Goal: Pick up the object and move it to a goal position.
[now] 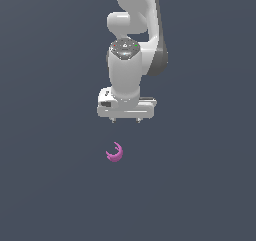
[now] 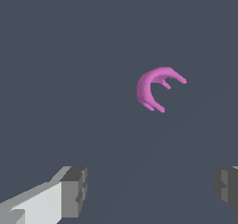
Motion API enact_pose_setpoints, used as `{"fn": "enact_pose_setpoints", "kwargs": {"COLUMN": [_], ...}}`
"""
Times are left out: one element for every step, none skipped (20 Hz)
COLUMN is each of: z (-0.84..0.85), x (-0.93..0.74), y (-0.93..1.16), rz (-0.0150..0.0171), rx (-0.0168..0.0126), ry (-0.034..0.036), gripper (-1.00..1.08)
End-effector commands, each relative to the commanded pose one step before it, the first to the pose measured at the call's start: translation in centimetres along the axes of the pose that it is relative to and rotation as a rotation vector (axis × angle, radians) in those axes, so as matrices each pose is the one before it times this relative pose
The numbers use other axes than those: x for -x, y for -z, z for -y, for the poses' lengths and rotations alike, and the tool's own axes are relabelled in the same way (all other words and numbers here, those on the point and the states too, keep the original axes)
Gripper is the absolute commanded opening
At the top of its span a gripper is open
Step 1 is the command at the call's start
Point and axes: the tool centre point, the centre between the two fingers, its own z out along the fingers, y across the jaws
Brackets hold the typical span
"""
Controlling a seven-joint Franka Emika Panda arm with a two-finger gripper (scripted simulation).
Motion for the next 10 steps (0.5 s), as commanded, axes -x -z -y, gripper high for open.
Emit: {"fn": "enact_pose_setpoints", "kwargs": {"z": [-0.001, 0.024, 0.077, 0.115, 0.157, 0.19, 0.204, 0.166, 0.117, 0.072], "x": [0.0, -0.008, -0.024, -0.037, -0.046, -0.049, -0.041, -0.02, -0.002, 0.011], "y": [0.0, 0.022, 0.066, 0.106, 0.145, 0.179, 0.198, 0.166, 0.123, 0.081], "rz": [0.0, -0.00025, -0.00072, -0.00114, -0.00153, -0.00184, -0.00195, -0.00155, -0.00107, -0.00065], "rx": [0.0, 0.0003, 0.00086, 0.00137, 0.00185, 0.00224, 0.00241, 0.00194, 0.00137, 0.00084], "ry": [0.0, 0.00133, 0.00399, 0.00638, 0.00879, 0.01097, 0.01233, 0.01059, 0.0081, 0.00555], "gripper": [1.0, 1.0, 1.0, 1.0, 1.0, 1.0, 1.0, 1.0, 1.0, 1.0]}}
